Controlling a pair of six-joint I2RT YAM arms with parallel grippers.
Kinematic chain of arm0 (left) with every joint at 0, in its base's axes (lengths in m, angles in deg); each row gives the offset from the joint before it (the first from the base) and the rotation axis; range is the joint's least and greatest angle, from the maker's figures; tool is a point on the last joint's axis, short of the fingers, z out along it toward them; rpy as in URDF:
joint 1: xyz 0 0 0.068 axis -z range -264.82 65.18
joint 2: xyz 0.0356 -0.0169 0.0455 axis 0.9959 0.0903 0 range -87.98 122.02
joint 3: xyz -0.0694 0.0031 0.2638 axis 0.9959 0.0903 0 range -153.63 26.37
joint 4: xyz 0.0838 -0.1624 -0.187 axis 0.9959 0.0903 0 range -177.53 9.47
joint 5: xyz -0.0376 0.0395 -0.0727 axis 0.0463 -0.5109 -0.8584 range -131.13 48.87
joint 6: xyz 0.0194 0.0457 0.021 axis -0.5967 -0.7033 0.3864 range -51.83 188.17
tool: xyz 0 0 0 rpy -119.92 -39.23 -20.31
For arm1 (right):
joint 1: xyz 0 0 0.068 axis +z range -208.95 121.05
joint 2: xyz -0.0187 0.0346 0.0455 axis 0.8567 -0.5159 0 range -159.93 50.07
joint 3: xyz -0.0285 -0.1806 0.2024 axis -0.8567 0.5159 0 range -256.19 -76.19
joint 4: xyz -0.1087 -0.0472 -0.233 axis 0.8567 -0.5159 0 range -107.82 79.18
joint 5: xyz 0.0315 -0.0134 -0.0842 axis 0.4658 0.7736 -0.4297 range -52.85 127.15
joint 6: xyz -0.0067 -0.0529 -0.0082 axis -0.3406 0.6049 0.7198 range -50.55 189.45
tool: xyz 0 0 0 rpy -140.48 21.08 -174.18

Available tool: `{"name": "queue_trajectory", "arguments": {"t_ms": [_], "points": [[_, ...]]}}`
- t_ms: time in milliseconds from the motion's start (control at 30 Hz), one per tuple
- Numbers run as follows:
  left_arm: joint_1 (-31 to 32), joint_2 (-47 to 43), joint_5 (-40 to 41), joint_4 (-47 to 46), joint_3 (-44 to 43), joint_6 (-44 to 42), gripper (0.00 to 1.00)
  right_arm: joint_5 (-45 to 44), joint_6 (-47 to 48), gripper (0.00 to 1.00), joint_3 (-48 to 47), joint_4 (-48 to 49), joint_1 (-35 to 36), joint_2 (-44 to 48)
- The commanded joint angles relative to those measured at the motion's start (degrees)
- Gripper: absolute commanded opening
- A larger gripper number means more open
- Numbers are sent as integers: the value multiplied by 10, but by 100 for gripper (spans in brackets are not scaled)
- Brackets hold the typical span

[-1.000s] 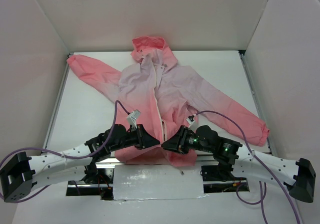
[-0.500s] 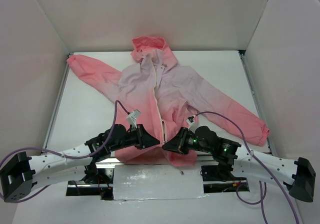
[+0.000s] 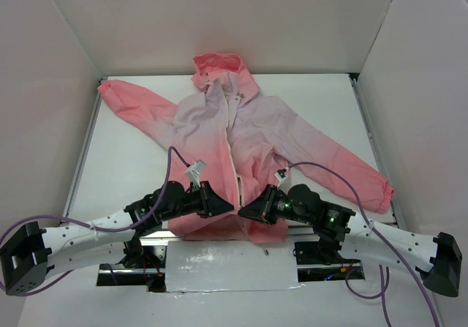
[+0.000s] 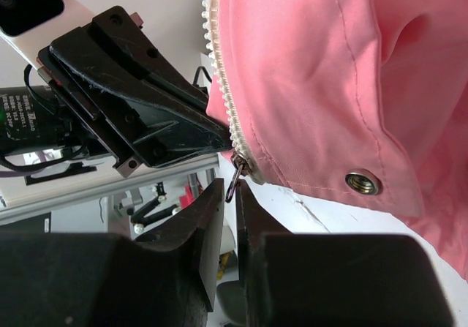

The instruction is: Zip up the jacket

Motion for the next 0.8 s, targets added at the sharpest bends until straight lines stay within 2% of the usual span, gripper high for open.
{"name": "queue_trajectory", "arguments": {"t_ms": [0,200,300,433,633,767], "points": [[3,1,-17,-48,-7,11,0,-16,-1,18,4,6,3,2],[3,0,-16,-47,-8,11,0,-11,1,16,8,17,4,-13],[4,-2,-16,-46,-8,11,0,-11,0,4,9,23,2,-19],[3,-2,-16,-45,-8,11,0,-7,3,0,8,27,-1,-27],[3,5,-19,-50,-10,9,0,-14,9,0,10,55,-2,-34],[3,4,-21,-57,-9,7,0,-48,1,0,-2,50,-2,-49]]}}
